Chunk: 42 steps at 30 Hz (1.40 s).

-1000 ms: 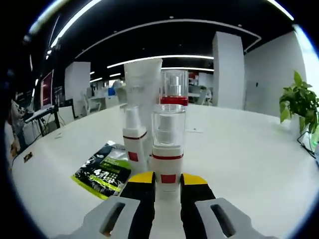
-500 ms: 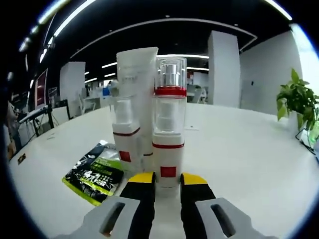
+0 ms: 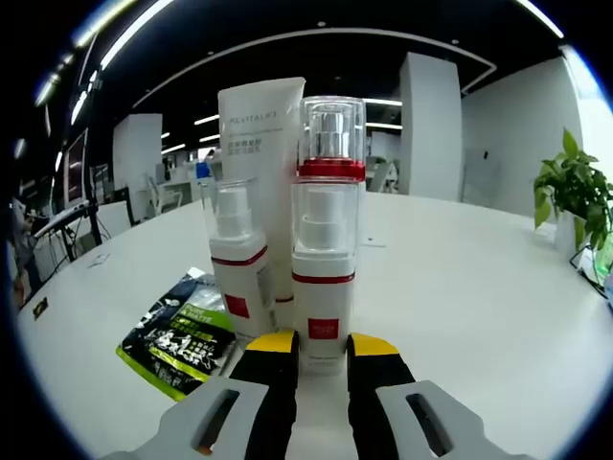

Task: Arrange the skincare products in the storage area until every visible bottle or jar stands upright without overlapping.

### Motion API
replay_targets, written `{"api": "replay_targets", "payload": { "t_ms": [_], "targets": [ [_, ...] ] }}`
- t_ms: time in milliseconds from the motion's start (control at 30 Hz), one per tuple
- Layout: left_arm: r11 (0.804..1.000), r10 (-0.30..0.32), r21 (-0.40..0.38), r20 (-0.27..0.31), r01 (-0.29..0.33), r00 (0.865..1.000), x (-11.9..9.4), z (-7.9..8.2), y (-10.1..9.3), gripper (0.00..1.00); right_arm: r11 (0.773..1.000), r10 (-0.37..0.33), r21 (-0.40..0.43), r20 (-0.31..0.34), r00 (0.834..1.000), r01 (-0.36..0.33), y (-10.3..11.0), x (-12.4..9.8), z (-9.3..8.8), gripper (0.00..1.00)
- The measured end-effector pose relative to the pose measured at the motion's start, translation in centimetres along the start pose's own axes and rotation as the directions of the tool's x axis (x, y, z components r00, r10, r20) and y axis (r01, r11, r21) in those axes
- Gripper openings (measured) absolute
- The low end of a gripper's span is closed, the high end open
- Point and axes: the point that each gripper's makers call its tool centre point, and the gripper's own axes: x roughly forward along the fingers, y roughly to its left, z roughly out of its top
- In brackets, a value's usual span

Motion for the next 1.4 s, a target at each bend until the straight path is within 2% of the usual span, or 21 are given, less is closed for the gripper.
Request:
{"api": "replay_targets", "payload": {
  "t_ms": [300,400,467,533,567,667,700,733,767,800,833,933,967,1033,1100,1167,1267,1300,1333,1367,1400],
  "targets": [
    [1.0,-0.002,0.002,-0.006,0.002,1.0,0.1,-0.1,-0.1,0.16,1.0,-0.002,0.017,-0.034,0.999,0.002,0.0,-1.8,-0.8,0.16],
    [1.0,-0.012,0.007,-0.009,0.012,1.0,0.1,-0.2,-0.3,0.16,0.996,-0.019,0.085,-0.028,0.999,0.021,-0.5,-3.9,-0.8,0.2],
    [1.0,-0.019,0.012,-0.015,0.019,1.0,0.2,-0.2,-0.5,0.14,0.987,-0.04,0.158,-0.004,0.999,0.041,-0.4,-6.2,-0.7,0.3],
    [1.0,-0.018,0.01,-0.021,0.018,1.0,0.2,-0.3,-0.5,0.14,0.978,-0.017,0.207,0.016,1.0,0.013,0.6,-8.2,-0.6,0.4],
    [1.0,0.009,0.027,-0.008,-0.009,1.0,0.1,0.0,0.0,0.17,0.973,0.012,0.232,0.036,0.999,-0.02,1.7,-9.7,-0.5,0.44],
    [0.999,0.031,0.034,0.03,-0.032,0.999,-0.2,0.8,0.5,0.2,0.972,0.094,0.214,0.018,0.995,-0.096,4.7,-12.5,-1.1,0.49],
    [0.997,0.04,0.059,0.037,-0.042,0.999,-0.2,0.9,0.6,0.22,0.96,0.146,0.242,-0.007,0.989,-0.14,6.2,-13.3,-1.4,0.45],
    [0.997,0.041,0.061,0.038,-0.044,0.998,-0.2,0.9,0.7,0.25,0.931,0.244,0.285,-0.024,0.97,-0.227,8.7,-14.8,-1.4,0.37],
    [0.997,0.037,0.06,0.036,-0.039,0.999,-0.1,1.0,0.6,0.27,0.915,0.289,0.292,0.008,0.957,-0.278,10.1,-15.8,-0.6,0.28],
    [0.997,0.035,0.06,0.037,-0.037,0.999,-0.1,1.0,0.5,0.29,0.914,0.317,0.256,0.038,0.948,-0.316,11.2,-16.7,0.1,0.19],
    [0.998,0.031,0.062,0.04,-0.033,0.999,-0.1,1.1,0.5,0.29,0.918,0.337,0.201,0.065,0.939,-0.343,12.5,-17.9,1.1,0.17],
    [0.999,0.008,0.033,0.045,-0.009,0.999,-0.1,1.2,0.4,0.3,0.894,0.416,0.156,0.064,0.907,-0.421,16.2,-20.5,2.5,0.31],
    [1.0,0.009,-0.009,0.037,-0.009,0.999,-0.2,1.0,0.5,0.32,0.896,0.414,0.151,0.062,0.908,-0.419,16.7,-21.1,2.7,0.34],
    [0.999,0.006,-0.035,0.048,-0.005,0.999,-0.2,1.2,0.9,0.34,0.888,0.448,0.087,0.061,0.892,-0.452,18.4,-22.3,3.2,0.33],
    [0.993,-0.009,-0.121,0.067,0.017,0.998,-0.3,1.6,1.2,0.36,0.869,0.492,0.046,0.04,0.87,-0.493,20.4,-23.4,3.1,0.34],
    [0.982,0.013,-0.186,0.084,0.003,0.996,-0.6,1.8,2.3,0.38,0.83,0.557,0.003,0.014,0.83,-0.557,22.6,-24.4,2.5,0.38],
    [0.974,0.068,-0.221,0.129,-0.038,0.989,-0.9,2.4,4.5,0.42,0.821,0.566,-0.076,-0.018,0.824,-0.565,23.9,-25.2,1.3,0.37],
    [0.971,0.072,-0.235,0.129,-0.04,0.989,-0.9,2.3,4.6,0.45,0.812,0.578,-0.079,-0.024,0.815,-0.578,24.6,-25.4,0.7,0.36],
    [0.963,0.068,-0.267,0.117,-0.035,0.991,-0.9,2.0,4.9,0.48,0.813,0.577,-0.079,-0.028,0.816,-0.577,24.7,-25.4,0.3,0.36],
    [0.961,0.069,-0.273,0.114,-0.036,0.991,-0.9,1.8,5.1,0.51,0.802,0.581,-0.107,-0.088,0.809,-0.587,25.0,-25.5,-0.5,0.36],
    [0.96,0.073,-0.277,0.109,-0.04,0.991,-1.0,1.7,5.3,0.53,0.796,0.578,-0.15,-0.099,0.81,-0.586,25.1,-25.6,-0.4,0.37]
  ]
}}
